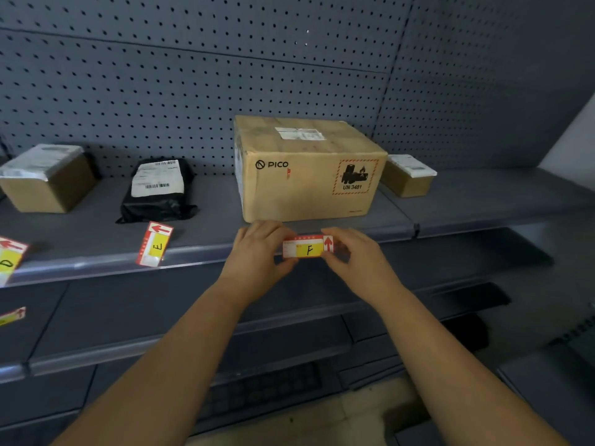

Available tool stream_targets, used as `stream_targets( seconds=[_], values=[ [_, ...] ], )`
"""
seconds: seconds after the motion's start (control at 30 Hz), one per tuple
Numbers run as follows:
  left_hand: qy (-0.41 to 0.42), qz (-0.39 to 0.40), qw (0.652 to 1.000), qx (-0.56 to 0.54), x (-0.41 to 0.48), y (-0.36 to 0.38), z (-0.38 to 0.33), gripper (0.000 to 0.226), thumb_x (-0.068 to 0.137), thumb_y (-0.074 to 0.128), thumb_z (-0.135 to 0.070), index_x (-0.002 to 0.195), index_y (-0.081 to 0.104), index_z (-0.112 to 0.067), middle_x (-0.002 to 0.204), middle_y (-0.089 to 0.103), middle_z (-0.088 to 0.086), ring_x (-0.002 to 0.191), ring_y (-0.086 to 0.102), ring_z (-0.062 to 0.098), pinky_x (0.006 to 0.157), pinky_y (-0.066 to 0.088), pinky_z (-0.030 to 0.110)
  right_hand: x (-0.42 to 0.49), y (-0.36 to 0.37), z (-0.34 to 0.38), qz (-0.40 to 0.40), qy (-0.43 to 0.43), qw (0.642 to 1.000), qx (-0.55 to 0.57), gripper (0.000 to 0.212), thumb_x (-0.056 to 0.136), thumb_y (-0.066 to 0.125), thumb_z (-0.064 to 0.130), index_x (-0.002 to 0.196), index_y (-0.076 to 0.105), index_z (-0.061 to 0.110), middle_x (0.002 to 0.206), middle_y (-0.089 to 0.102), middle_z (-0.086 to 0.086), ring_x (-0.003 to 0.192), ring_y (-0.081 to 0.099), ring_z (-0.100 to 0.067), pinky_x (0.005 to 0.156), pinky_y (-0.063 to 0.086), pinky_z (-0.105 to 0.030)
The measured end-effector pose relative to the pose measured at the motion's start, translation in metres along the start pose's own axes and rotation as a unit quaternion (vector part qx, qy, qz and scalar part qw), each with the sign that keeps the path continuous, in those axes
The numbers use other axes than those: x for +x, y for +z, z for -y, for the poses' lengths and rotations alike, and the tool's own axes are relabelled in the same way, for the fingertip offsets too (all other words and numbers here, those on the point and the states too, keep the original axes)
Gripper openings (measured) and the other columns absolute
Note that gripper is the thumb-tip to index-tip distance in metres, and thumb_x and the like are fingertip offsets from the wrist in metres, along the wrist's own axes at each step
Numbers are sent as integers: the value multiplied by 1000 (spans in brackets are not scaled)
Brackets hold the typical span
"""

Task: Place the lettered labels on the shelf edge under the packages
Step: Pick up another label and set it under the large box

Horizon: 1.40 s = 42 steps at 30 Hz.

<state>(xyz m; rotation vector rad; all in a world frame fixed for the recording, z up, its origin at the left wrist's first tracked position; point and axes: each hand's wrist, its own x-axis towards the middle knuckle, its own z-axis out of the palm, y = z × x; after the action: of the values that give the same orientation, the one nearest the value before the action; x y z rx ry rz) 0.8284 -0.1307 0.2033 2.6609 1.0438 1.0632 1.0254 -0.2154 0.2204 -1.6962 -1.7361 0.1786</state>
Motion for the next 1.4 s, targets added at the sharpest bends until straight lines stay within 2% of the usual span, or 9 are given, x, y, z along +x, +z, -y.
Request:
stream_targets(
  seconds=[0.13,0.27,0.33,0.53,0.73,0.93,1.1,1.27,1.4],
  values=[
    [-5,-12,1000,23,17,12,-2,30,75,70,-33,103,61,-27,103,59,-10,102,50,15,85,32,30,20,-5,-18,4,-11,1000,27,36,89,65,19,124,60,27,106,58,8,95,56,-3,85,48,-23],
    [-31,-37,998,46,27,20,-6,30,74,70,-31,103,62,-27,101,60,-9,100,50,15,83,27,25,40,-10,-33,24,-25,998,56,34,89,65,17,122,62,26,106,59,11,95,54,1,81,41,-7],
    [-40,-38,997,60,31,24,-11,31,73,70,-31,103,61,-28,101,60,-10,100,50,14,83,26,25,48,-13,-41,39,-45,996,65,35,89,66,17,122,62,27,104,57,14,94,53,3,80,39,-5],
    [-68,-60,992,87,46,40,-25,29,73,65,-35,100,61,-27,99,60,-10,98,50,14,81,27,26,66,-22,-70,82,-101,990,62,43,85,68,17,125,57,31,106,54,16,98,53,1,87,43,-16],
    [-100,-72,987,105,41,64,-39,30,74,70,-33,103,62,-26,98,61,-8,95,52,15,80,38,33,72,-24,-97,106,-149,981,63,37,88,65,19,123,58,29,104,55,17,95,54,0,83,48,-22],
    [-123,-67,983,118,31,73,-44,30,75,71,-35,102,61,-26,98,61,-9,95,52,14,80,36,31,71,-19,-104,119,-144,980,71,42,86,67,16,126,58,26,96,49,25,88,51,6,74,41,-11],
    [-128,-77,982,119,32,69,-40,30,76,71,-33,103,62,-25,98,61,-9,95,52,14,81,33,29,75,-18,-99,128,-127,979,96,42,85,69,15,124,59,27,96,54,22,86,55,2,74,45,-13],
    [-128,-67,983,109,35,71,-36,32,77,70,-34,106,60,-25,102,60,-9,98,51,14,83,33,29,82,-15,-99,117,-71,982,132,32,89,64,16,118,64,29,98,64,11,89,59,0,77,47,-14],
    [-135,-68,983,100,29,75,-29,36,76,72,-31,109,60,-25,105,60,-7,99,52,16,83,37,31,81,-19,-97,110,-57,985,123,31,92,61,13,119,64,28,94,59,19,88,56,5,74,45,-9]
  ],
)
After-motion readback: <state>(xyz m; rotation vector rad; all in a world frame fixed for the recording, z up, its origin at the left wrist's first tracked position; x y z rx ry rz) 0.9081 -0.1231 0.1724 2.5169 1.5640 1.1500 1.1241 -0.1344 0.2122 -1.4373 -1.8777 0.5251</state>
